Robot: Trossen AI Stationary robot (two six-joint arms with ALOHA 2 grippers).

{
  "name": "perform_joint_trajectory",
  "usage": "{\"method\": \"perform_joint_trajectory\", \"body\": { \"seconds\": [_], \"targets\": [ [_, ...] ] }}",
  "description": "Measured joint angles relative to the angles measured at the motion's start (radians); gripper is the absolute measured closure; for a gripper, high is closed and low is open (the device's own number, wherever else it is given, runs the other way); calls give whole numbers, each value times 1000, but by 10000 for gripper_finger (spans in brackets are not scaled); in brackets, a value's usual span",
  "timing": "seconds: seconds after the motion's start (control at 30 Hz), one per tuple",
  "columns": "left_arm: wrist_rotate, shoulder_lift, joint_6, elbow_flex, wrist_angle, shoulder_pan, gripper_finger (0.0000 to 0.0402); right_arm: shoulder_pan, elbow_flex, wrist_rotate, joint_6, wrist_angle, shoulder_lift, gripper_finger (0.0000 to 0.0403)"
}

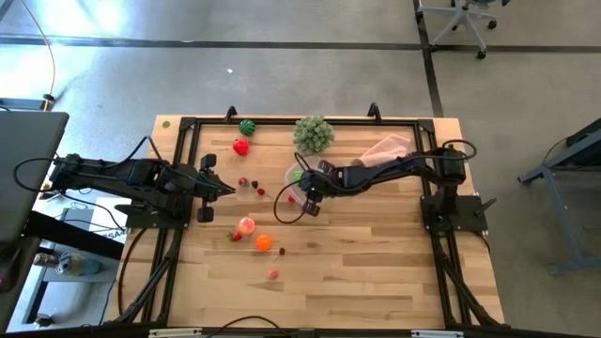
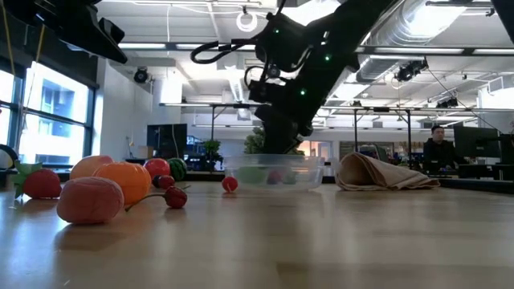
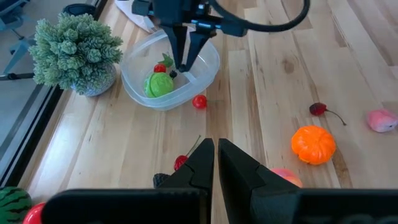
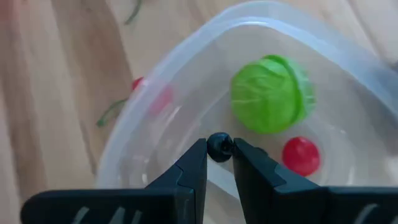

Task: Pick and placing Produce into tupperware
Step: Put the blueberry into the container, then adjust the container on the table

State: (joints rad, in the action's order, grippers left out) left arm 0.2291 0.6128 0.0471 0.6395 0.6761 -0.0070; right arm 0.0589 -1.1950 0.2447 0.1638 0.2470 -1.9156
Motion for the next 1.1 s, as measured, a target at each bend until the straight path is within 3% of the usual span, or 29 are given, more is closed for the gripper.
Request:
{"method": "perform_joint_trajectory", "body": {
  "seconds": [0.17, 0.7, 1.1],
  "targets": [
    [0, 0, 0, 0, 0, 0, 387, 0, 0, -63, 21, 3, 0, 337],
    [0, 0, 0, 0, 0, 0, 387, 0, 0, -74, 33, 3, 0, 277],
    [0, 0, 0, 0, 0, 0, 387, -24, 0, -125, 36, 3, 0, 273]
  ]
}}
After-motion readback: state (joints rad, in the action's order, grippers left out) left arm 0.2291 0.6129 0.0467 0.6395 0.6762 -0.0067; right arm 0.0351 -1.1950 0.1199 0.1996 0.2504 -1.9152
